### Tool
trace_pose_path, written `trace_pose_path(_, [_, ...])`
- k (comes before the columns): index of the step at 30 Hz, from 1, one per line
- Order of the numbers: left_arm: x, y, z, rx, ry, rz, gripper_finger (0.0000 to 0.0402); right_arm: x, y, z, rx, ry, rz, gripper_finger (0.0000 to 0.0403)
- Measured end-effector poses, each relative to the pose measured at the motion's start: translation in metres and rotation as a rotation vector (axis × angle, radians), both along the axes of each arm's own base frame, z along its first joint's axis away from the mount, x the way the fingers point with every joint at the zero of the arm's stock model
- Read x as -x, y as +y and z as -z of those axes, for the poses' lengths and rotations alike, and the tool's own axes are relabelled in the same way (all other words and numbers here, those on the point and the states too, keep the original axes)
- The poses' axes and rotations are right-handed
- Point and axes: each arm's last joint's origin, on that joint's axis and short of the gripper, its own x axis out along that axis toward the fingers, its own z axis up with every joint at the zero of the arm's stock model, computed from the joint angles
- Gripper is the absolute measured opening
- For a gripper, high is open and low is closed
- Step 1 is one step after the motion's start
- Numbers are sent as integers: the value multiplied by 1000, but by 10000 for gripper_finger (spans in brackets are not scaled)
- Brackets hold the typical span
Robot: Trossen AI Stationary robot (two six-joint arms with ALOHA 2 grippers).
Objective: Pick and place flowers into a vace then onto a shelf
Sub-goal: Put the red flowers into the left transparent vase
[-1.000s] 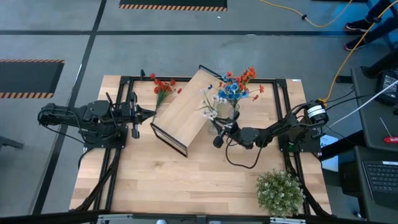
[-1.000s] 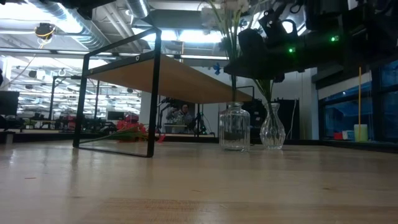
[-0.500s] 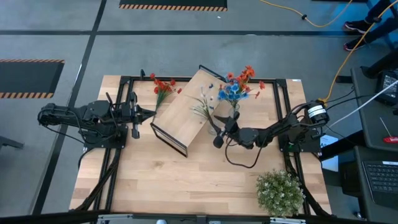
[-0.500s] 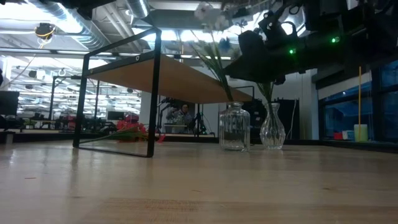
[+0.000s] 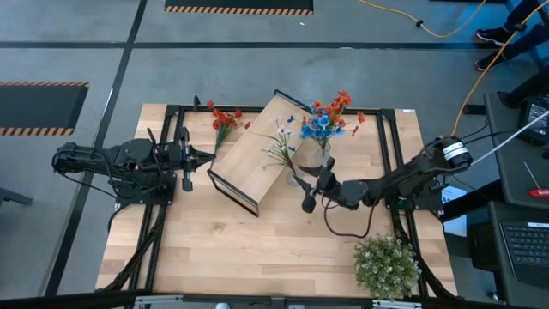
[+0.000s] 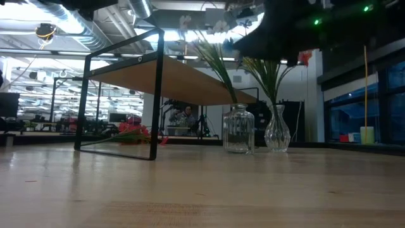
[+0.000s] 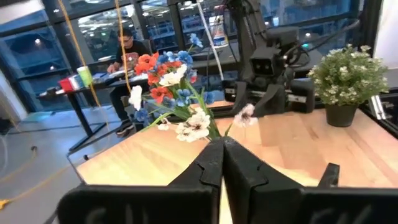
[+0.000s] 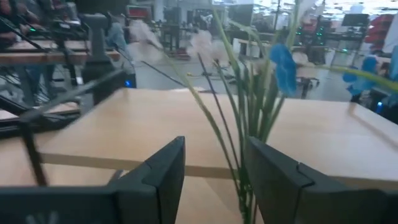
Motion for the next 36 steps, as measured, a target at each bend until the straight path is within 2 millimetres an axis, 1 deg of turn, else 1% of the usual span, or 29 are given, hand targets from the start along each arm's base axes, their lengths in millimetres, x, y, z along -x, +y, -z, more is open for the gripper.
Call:
trace_pose_path(4, [0, 2, 0, 3, -3, -53, 11, 3, 2, -8, 24, -13, -14, 169])
trace_pose_path(7, [1, 3, 0, -2, -2, -123, 34, 5, 1, -14, 33, -23, -10, 169])
trace_pose_path(10, [2, 5, 0, -49, 8, -187, 71, 7, 1, -18, 36, -28, -11, 168])
trace_pose_path(13, [2, 6, -3, -96, -1, -228, 117, 8, 0, -21, 55, -27, -11, 168])
trace_pose_path(19, [3, 8, -8, -95, -52, -287, 208, 9, 0, -22, 65, -28, -11, 168])
trace_pose_path(22, [3, 9, -10, -90, -65, -322, 239, 9, 0, -23, 71, -26, -11, 168])
trace_pose_path(25, [4, 10, -9, -42, -77, -372, 253, 8, 1, -29, 102, -17, -47, 165])
trace_pose_path(27, [1, 12, -8, -29, -66, -421, 255, 8, 2, -36, 132, -13, -110, 150])
trace_pose_path(29, [-3, 14, -5, -38, -38, -471, 253, 8, 1, -45, 146, -26, -144, 121])
trace_pose_path(33, [-12, 21, -2, -55, 12, -584, 252, 14, -8, -59, 163, -30, -121, 31])
trace_pose_path(34, [-14, 23, -3, -52, 18, -603, 251, 16, -11, -61, 164, -25, -115, 16])
trace_pose_path(36, [-18, 28, -6, -30, 26, -634, 251, 19, -15, -65, 163, -18, -110, 11])
